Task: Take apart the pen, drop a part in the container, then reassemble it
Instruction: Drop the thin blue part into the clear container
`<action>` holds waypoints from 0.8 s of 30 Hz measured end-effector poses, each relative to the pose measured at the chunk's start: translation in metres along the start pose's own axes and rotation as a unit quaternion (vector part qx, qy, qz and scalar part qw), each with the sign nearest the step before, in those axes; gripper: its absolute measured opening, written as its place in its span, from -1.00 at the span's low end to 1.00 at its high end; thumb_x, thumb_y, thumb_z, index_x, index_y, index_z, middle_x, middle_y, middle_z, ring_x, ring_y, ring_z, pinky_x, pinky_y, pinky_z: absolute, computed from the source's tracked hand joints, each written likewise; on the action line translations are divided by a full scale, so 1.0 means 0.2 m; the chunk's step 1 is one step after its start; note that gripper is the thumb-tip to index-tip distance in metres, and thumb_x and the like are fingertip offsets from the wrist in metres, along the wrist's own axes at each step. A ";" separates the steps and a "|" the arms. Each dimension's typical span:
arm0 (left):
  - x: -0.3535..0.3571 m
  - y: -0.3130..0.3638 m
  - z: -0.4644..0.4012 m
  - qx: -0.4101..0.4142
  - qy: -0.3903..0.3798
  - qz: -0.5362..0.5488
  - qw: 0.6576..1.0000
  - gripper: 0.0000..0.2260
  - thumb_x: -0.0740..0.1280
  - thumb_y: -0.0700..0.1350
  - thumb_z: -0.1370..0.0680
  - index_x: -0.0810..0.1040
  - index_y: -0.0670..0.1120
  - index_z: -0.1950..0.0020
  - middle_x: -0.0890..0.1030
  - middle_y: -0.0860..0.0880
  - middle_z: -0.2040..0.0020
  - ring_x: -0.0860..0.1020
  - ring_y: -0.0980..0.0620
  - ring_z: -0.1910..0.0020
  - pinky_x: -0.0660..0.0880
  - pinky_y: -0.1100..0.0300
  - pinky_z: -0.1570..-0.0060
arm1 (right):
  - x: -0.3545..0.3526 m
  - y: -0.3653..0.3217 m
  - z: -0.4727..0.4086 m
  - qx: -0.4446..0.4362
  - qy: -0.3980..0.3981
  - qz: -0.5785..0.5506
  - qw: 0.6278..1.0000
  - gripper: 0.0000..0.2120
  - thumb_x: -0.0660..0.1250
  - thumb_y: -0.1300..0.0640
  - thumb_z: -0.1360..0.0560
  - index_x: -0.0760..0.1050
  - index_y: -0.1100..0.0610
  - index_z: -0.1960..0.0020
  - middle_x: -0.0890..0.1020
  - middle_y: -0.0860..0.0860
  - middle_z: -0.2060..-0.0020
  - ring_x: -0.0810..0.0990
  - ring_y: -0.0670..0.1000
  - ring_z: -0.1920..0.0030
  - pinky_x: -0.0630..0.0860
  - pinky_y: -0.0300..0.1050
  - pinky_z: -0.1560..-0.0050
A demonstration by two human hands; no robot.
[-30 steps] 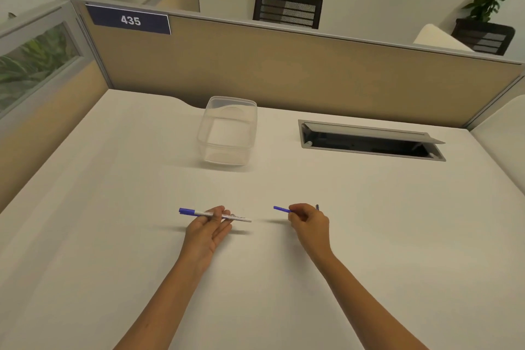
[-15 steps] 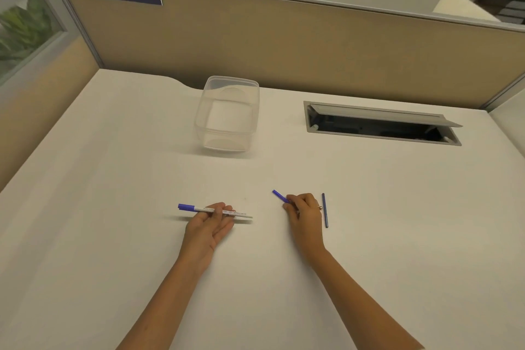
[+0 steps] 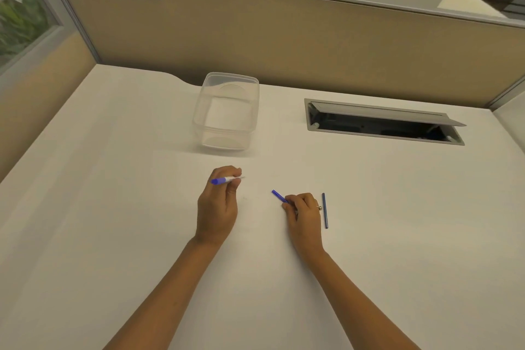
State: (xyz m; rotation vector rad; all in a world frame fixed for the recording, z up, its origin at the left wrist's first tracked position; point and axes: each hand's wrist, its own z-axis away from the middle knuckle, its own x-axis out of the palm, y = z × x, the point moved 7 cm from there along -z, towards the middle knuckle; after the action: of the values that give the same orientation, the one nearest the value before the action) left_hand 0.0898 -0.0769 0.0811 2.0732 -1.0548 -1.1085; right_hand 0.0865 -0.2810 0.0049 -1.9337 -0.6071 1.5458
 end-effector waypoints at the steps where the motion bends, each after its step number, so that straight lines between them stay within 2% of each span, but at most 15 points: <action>1: 0.03 -0.02 0.01 -0.011 -0.026 -0.011 1.000 -0.85 0.20 -0.25 -0.58 0.54 -0.25 -0.04 0.60 -0.06 0.00 0.53 0.13 -0.01 0.48 0.29 -0.07 | 0.00 0.00 0.00 -0.002 0.001 0.001 1.000 -0.90 0.32 0.28 -0.50 0.58 0.25 0.01 0.56 0.14 0.11 0.49 0.12 0.09 0.44 -0.03 0.05; 3: 0.10 -0.08 0.05 -0.050 -0.085 -0.042 0.994 -0.84 0.19 -0.22 -0.59 0.55 -0.23 -0.02 0.65 -0.11 0.04 0.60 -0.01 0.05 0.53 0.14 0.02 | 0.00 0.00 0.00 -0.004 0.002 0.006 1.000 -0.90 0.32 0.28 -0.50 0.58 0.25 0.02 0.56 0.14 0.12 0.49 0.11 0.10 0.43 -0.06 0.06; 6: 0.12 -0.12 0.06 -0.071 -0.095 -0.058 0.991 -0.82 0.20 -0.19 -0.60 0.57 -0.22 0.00 0.68 -0.12 0.08 0.63 -0.12 0.10 0.50 0.15 0.09 | 0.00 0.00 0.00 -0.004 0.003 0.007 1.000 -0.90 0.32 0.28 -0.50 0.58 0.25 0.02 0.56 0.14 0.12 0.49 0.11 0.10 0.42 -0.09 0.06; 8: 0.09 -0.10 0.03 -0.063 -0.081 -0.052 0.993 -0.83 0.21 -0.20 -0.59 0.58 -0.21 0.01 0.68 -0.10 0.10 0.63 -0.10 0.13 0.52 0.13 0.10 | 0.01 0.01 0.00 -0.004 0.003 0.008 1.000 -0.90 0.32 0.28 -0.50 0.58 0.25 0.02 0.56 0.14 0.12 0.48 0.11 0.10 0.39 -0.12 0.07; 11: 0.05 -0.05 -0.04 -0.060 -0.045 -0.007 0.997 -0.83 0.21 -0.17 -0.59 0.58 -0.17 0.00 0.66 0.00 0.08 0.60 0.02 0.15 0.53 0.15 0.10 | 0.01 0.01 0.00 -0.004 0.002 0.009 1.000 -0.90 0.32 0.27 -0.50 0.58 0.23 0.02 0.55 0.13 0.11 0.48 0.10 0.10 0.35 -0.16 0.07; 15: 0.03 -0.05 -0.05 -0.115 0.020 0.118 0.986 -0.82 0.13 -0.09 -0.60 0.52 -0.07 -0.03 0.63 -0.01 0.00 0.61 0.02 0.00 0.56 0.11 0.02 | 0.01 0.01 0.00 -0.003 0.000 0.007 1.000 -0.90 0.31 0.28 -0.51 0.58 0.22 0.01 0.54 0.12 0.11 0.47 0.10 0.10 0.37 -0.13 0.06; 17: 0.05 -0.06 -0.01 -0.144 0.028 0.161 0.976 -0.82 0.10 -0.08 -0.61 0.49 0.00 -0.06 0.61 0.04 -0.03 0.61 0.08 -0.04 0.56 0.17 0.00 | 0.01 0.00 0.00 -0.003 0.001 0.006 1.000 -0.90 0.31 0.28 -0.50 0.58 0.23 0.01 0.54 0.13 0.12 0.47 0.11 0.11 0.40 -0.09 0.06; 19: 0.10 -0.10 0.03 -0.158 -0.018 0.115 0.981 -0.81 0.10 -0.07 -0.61 0.50 0.01 -0.05 0.63 0.02 0.00 0.61 0.08 0.02 0.54 0.20 0.03 | 0.00 0.00 0.00 -0.005 0.002 0.004 1.000 -0.90 0.31 0.28 -0.50 0.58 0.23 0.02 0.54 0.13 0.12 0.48 0.12 0.11 0.43 -0.06 0.06; 21: 0.15 -0.16 0.07 -0.166 -0.093 0.010 0.982 -0.79 0.11 -0.05 -0.62 0.53 -0.04 0.01 0.68 -0.06 0.10 0.63 -0.01 0.15 0.53 0.15 0.13 | 0.00 0.00 0.00 -0.005 0.002 0.006 1.000 -0.90 0.30 0.28 -0.51 0.58 0.23 0.02 0.53 0.12 0.12 0.47 0.11 0.11 0.44 -0.07 0.07; 24: 0.15 -0.21 0.09 -0.181 -0.111 -0.010 0.977 -0.78 0.14 -0.05 -0.61 0.56 -0.07 0.02 0.68 -0.06 0.14 0.63 0.00 0.21 0.49 0.14 0.21 | 0.01 0.00 0.00 -0.005 0.000 0.008 1.000 -0.90 0.30 0.28 -0.51 0.58 0.22 0.02 0.53 0.12 0.11 0.47 0.10 0.11 0.42 -0.10 0.07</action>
State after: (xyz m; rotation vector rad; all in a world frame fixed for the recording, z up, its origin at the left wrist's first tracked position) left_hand 0.1012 -0.0821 0.0282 1.7048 -0.8551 -1.4501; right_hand 0.0862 -0.2796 0.0035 -1.9511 -0.6024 1.5555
